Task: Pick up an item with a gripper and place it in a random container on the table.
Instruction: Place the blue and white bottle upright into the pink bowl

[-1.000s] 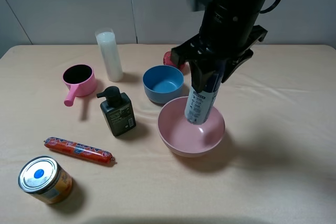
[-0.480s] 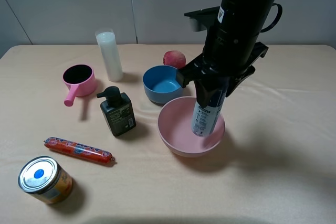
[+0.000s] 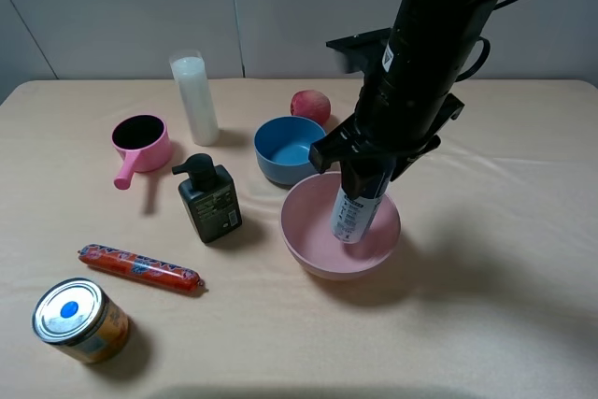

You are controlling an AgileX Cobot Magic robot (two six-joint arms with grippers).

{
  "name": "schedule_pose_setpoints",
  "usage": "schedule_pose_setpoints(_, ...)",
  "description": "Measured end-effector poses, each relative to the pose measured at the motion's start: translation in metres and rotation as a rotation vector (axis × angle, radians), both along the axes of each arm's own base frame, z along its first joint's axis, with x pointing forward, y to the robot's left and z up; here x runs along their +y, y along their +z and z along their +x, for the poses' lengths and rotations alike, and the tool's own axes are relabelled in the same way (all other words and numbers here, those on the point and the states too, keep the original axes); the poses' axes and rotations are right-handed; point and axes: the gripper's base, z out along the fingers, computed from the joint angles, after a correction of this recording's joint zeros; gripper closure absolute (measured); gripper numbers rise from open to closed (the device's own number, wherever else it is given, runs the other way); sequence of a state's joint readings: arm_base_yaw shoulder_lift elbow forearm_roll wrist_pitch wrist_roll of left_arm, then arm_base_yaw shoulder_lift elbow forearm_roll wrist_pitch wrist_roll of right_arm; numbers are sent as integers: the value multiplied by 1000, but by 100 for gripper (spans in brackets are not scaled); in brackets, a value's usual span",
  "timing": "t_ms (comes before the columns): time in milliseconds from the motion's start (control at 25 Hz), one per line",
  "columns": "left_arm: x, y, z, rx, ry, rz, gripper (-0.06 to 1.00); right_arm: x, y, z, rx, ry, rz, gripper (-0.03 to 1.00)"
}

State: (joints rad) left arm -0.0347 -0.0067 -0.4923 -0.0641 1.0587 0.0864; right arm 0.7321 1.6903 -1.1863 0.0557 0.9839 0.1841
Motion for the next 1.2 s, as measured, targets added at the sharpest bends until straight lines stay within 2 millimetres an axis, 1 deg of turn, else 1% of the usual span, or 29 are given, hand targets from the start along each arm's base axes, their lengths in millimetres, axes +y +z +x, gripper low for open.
schedule_pose_setpoints(160,0,0,0,0,0,0,-5,1,-6,2,-1,6,-18,59)
schedule_pose_setpoints(440,0,0,0,0,0,0,-5,5,-28,7,41,8,-57,59)
schedule_pose_setpoints(880,0,0,0,0,0,0,-5,6,-29,8,35,6,-47,59)
schedule_pose_setpoints(960,0,0,0,0,0,0,-5,6,-29,8,33,6,-46,54)
schedule_pose_setpoints(1080,0,0,0,0,0,0,-5,6,-31,9,35,7,-50,36)
schedule_pose_setpoints(1200,0,0,0,0,0,0,-5,7,-31,9,38,5,-45,29)
